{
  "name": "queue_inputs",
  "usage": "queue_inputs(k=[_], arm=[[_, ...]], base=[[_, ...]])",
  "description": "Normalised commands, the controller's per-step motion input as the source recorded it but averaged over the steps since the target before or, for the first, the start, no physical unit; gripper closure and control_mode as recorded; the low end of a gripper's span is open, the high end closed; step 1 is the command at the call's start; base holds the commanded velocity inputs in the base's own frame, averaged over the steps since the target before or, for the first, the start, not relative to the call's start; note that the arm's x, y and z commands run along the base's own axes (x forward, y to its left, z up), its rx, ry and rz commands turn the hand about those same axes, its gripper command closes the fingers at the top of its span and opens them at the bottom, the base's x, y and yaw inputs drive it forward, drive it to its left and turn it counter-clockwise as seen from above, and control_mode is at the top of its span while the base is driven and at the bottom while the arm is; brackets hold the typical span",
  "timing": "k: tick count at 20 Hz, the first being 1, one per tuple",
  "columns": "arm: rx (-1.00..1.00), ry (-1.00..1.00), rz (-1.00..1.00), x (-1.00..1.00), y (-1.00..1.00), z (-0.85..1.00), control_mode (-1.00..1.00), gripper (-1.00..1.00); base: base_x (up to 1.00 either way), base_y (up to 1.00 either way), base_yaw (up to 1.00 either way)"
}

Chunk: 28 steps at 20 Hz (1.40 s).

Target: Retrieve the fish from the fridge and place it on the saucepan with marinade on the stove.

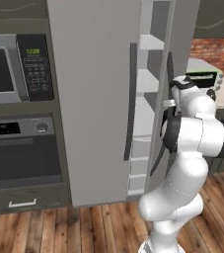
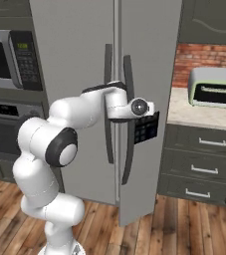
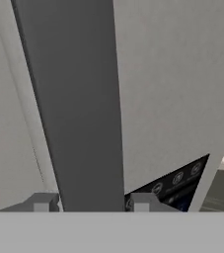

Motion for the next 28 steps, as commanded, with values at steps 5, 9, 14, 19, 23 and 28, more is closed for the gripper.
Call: queue_inputs(k=[5, 9, 14, 19, 23, 28], arm=[[0.00, 0.00, 0.12, -0.38, -0.38, -0.01, -1.00, 1.00], [0.00, 0.00, 0.14, -0.32, -0.34, -0.04, -1.00, 1.00], [0.00, 0.00, 0.15, -0.22, -0.28, -0.05, -1.00, 1.00], [0.00, 0.00, 0.16, -0.08, -0.24, -0.06, -1.00, 1.00], [0.00, 0.00, 0.13, -0.10, -0.12, -0.05, -1.00, 1.00], [0.00, -0.25, 0.00, -0.93, 0.02, 0.03, -1.00, 1.00]], base=[[0.00, 0.00, 0.00], [0.00, 0.00, 0.00], [0.00, 0.00, 0.00], [0.00, 0.00, 0.00], [0.00, 0.00, 0.00], [0.00, 0.00, 0.00]])
